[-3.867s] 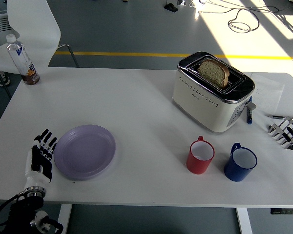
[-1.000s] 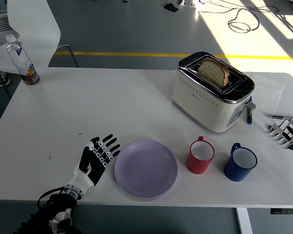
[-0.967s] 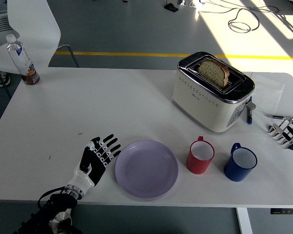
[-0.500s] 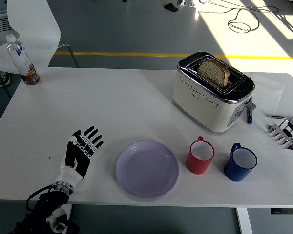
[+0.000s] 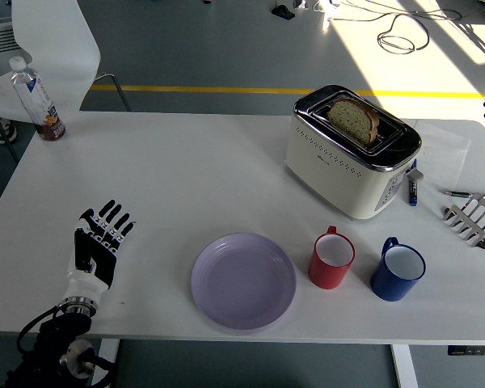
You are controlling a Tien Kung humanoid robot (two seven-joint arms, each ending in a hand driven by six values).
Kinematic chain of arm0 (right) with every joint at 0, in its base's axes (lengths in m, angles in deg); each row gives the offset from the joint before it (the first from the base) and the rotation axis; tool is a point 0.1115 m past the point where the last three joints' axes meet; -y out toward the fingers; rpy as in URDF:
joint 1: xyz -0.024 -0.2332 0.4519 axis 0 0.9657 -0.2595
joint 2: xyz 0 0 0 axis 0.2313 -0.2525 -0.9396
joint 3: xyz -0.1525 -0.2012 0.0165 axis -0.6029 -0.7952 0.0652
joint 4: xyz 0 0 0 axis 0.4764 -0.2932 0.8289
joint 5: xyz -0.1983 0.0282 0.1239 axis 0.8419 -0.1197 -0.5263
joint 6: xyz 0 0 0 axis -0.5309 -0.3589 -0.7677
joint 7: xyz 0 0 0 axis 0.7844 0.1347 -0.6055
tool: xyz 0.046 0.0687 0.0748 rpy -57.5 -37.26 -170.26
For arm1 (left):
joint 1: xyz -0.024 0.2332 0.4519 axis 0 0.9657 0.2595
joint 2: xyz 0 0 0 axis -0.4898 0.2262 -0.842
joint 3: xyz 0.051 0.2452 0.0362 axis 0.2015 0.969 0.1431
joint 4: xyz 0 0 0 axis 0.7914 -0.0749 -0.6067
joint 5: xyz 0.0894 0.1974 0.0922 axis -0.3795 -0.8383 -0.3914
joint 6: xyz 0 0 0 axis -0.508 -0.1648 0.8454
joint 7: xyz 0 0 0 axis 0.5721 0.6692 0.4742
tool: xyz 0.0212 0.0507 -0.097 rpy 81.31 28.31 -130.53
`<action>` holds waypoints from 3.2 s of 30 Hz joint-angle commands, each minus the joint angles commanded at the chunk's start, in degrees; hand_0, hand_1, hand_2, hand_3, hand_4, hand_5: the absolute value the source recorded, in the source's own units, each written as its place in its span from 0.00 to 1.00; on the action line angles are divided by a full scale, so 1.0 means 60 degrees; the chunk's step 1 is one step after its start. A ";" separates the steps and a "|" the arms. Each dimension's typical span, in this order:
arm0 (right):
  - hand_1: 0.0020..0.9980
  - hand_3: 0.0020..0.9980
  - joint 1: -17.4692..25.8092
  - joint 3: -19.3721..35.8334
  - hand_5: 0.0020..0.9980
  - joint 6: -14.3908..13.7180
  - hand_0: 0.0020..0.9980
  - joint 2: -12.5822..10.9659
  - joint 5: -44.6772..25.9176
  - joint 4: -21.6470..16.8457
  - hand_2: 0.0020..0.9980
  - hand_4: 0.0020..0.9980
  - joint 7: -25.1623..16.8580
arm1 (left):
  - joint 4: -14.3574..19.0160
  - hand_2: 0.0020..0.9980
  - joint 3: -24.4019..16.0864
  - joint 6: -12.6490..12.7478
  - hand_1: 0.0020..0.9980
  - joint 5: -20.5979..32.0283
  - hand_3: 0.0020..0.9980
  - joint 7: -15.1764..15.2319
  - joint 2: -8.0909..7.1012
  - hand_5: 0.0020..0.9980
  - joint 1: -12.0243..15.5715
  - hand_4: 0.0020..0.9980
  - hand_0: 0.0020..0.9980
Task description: Push plate across desktop,pick up the break from the machine,place the break in the plate
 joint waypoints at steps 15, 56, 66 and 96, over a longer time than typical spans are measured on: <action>0.70 0.83 -0.5222 -0.4340 0.22 0.1907 0.79 0.0864 0.5860 0.3232 0.69 0.77 0.2184 | 0.0034 0.83 0.0213 0.0307 0.78 -0.0208 0.75 -0.0321 0.0000 1.00 0.0237 0.49 0.79; 0.64 0.75 -0.7631 -0.6721 0.28 0.2854 0.70 0.3708 0.6070 0.8354 0.60 0.77 0.2671 | 0.0197 0.82 0.0044 0.0387 0.77 -0.0321 0.73 -0.0358 0.0000 1.00 0.0164 0.45 0.79; 0.52 0.66 -0.7683 -0.7123 0.26 0.2521 0.52 0.4040 0.5795 0.8703 0.51 0.74 0.2670 | 0.0199 0.82 0.0031 0.0381 0.77 -0.0325 0.73 -0.0348 0.0000 0.99 0.0167 0.44 0.79; 0.37 0.46 -0.7559 -0.6439 0.00 0.2431 0.37 0.3112 0.7563 0.6968 0.41 0.40 0.3179 | 0.0189 0.82 0.0000 0.0380 0.76 -0.0338 0.74 -0.0346 0.0000 0.99 0.0335 0.44 0.79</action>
